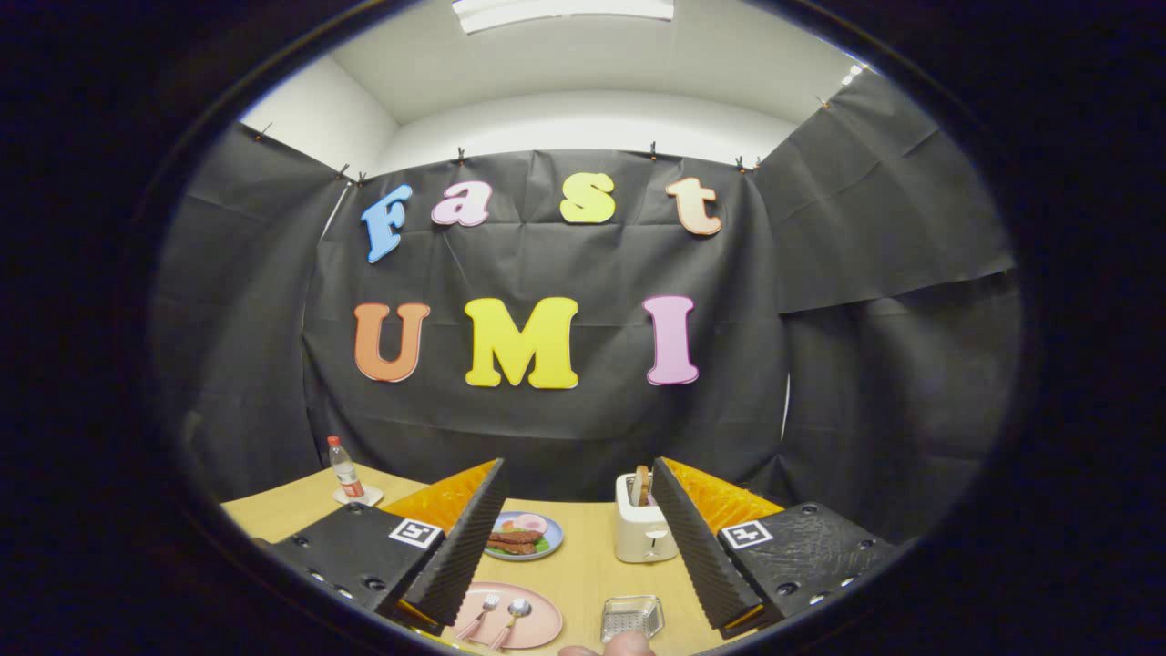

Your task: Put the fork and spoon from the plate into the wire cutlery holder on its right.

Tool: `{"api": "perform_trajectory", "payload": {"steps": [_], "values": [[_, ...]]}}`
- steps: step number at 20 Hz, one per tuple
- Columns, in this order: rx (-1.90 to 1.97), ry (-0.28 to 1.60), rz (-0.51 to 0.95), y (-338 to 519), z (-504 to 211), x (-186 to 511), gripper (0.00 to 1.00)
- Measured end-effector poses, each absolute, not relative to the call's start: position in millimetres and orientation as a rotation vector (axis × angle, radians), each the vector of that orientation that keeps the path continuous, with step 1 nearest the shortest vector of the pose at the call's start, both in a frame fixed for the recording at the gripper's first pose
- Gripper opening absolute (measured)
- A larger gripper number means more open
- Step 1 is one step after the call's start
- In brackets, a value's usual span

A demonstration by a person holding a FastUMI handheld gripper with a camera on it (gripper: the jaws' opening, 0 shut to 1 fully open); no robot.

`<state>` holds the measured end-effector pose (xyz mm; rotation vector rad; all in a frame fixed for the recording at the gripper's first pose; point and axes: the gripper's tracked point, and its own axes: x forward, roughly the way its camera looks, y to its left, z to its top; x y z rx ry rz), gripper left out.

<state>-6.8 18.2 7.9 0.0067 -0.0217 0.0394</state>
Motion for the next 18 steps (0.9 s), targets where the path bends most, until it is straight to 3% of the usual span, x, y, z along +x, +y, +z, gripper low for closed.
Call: {"api": "perform_trajectory", "payload": {"steps": [10,18], "values": [[-0.019,0.137,0.138,59,-45,-2,0.95],[-0.025,0.483,0.166,94,-198,-12,0.96]]}}
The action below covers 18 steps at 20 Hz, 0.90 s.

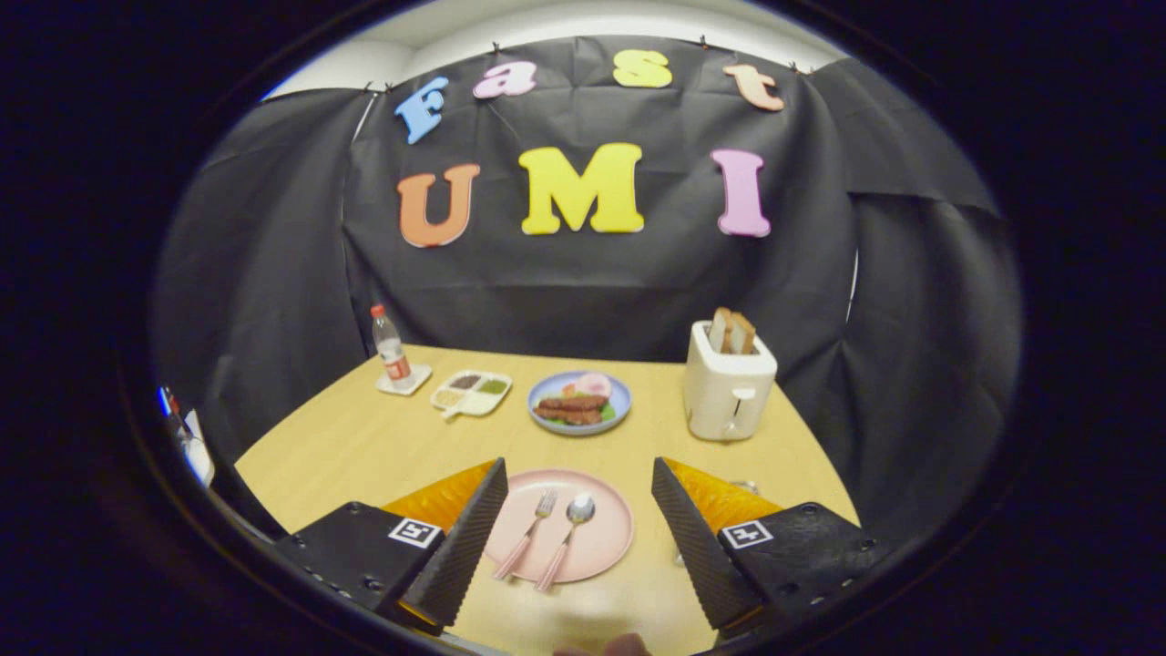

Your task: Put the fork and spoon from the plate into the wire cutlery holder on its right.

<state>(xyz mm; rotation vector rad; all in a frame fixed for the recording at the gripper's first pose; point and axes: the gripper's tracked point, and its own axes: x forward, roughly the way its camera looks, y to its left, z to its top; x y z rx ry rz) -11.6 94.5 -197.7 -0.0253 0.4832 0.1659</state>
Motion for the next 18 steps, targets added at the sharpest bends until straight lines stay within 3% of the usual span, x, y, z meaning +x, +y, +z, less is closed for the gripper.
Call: {"api": "perform_trajectory", "payload": {"steps": [11,15,18], "values": [[-0.111,0.797,0.047,107,-346,-4,0.95],[-0.138,0.858,0.03,108,-372,-1,0.74],[-0.147,0.883,0.037,114,-379,4,0.5]]}}
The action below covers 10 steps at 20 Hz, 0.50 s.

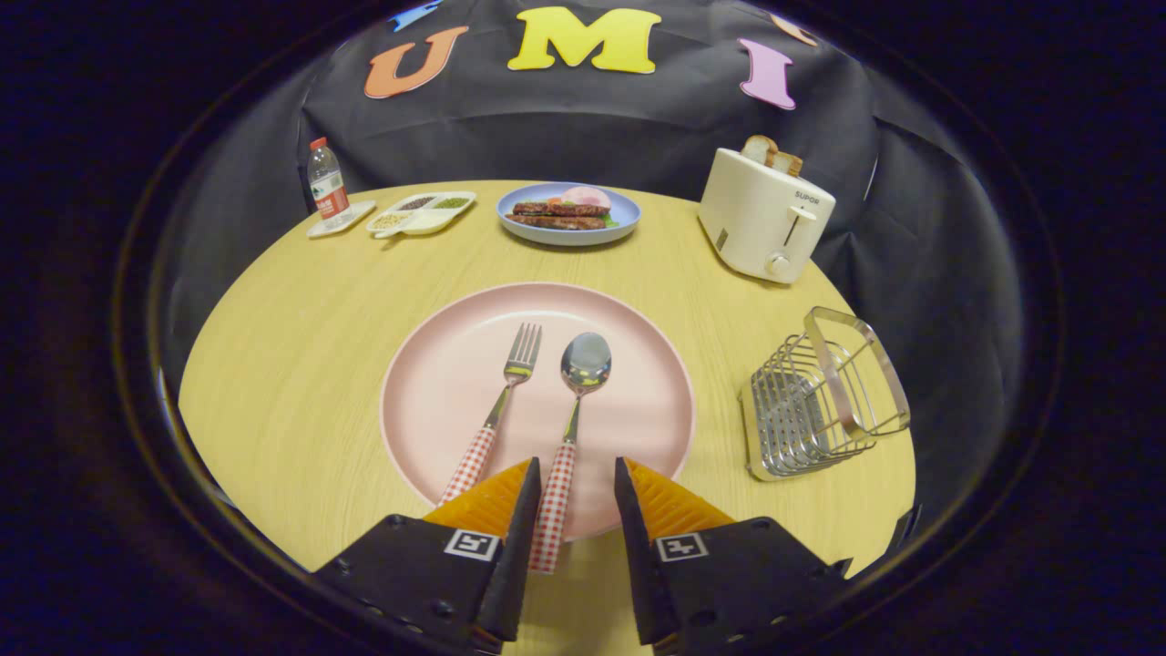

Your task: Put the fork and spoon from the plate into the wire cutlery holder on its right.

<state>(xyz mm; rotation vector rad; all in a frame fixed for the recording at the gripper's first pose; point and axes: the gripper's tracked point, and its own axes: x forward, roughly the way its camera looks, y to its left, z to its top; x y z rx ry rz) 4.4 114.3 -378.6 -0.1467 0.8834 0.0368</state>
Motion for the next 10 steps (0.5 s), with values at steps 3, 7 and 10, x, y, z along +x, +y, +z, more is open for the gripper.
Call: {"api": "perform_trajectory", "payload": {"steps": [3,7,10], "values": [[-0.138,0.922,-0.02,108,-386,6,0.2],[-0.121,0.94,-0.015,105,-374,8,0.05],[-0.116,0.921,0.029,104,-339,9,0.05]]}}
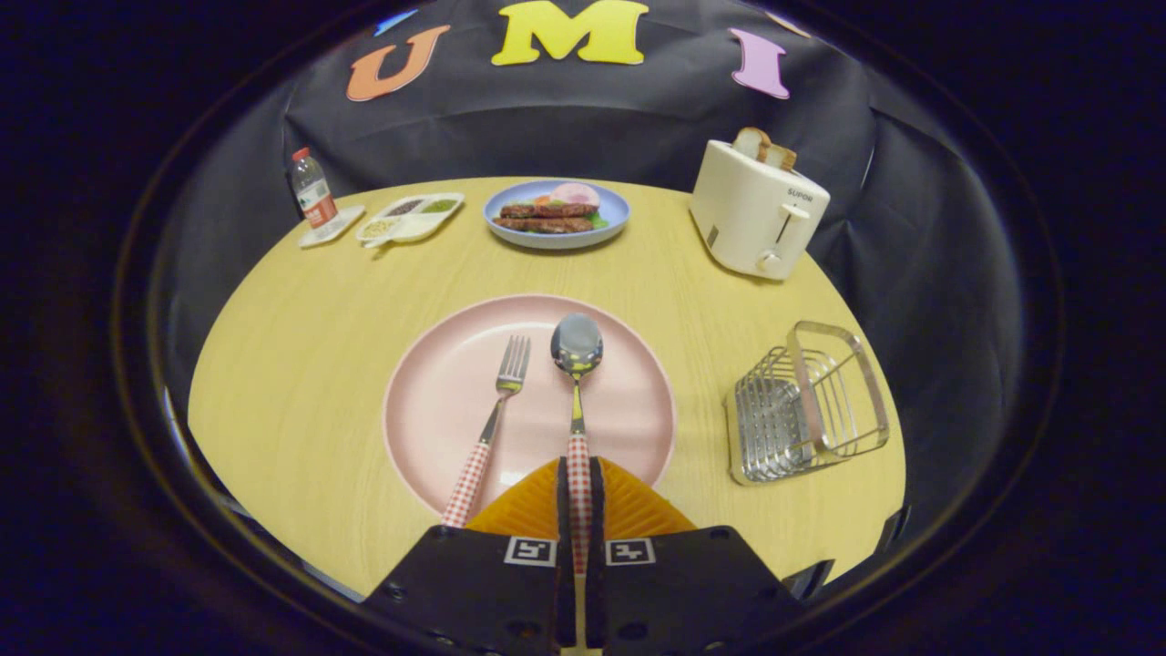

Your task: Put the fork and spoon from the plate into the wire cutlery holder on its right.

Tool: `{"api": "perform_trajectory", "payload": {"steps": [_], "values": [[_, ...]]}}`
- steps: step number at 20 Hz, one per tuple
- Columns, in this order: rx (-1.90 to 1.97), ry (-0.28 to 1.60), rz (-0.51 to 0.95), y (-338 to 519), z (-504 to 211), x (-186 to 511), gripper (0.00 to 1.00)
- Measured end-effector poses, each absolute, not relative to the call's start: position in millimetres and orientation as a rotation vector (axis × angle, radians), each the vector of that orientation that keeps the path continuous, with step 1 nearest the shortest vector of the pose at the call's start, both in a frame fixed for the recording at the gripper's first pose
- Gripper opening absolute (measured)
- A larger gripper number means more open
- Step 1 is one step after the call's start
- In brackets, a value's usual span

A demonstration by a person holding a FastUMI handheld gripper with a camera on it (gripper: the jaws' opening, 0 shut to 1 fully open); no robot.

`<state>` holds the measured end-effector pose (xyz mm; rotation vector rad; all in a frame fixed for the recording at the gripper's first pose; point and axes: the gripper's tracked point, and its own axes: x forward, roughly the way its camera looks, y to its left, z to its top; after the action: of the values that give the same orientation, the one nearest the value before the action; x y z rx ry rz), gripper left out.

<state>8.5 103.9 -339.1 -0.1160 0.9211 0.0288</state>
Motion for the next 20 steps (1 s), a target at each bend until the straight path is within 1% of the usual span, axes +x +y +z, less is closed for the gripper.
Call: {"api": "perform_trajectory", "payload": {"steps": [4,6,9,12,15,20], "values": [[-0.067,0.933,0.058,80,-269,0,0.05],[-0.064,0.959,0.041,48,-239,-5,0.05],[-0.099,1.029,-0.002,-9,-214,-16,0.05],[-0.13,1.112,-0.024,-48,-210,-28,0.05],[-0.09,1.258,-0.008,-57,-224,-42,0.05],[-0.066,1.403,-0.013,-68,-237,-39,0.05]]}}
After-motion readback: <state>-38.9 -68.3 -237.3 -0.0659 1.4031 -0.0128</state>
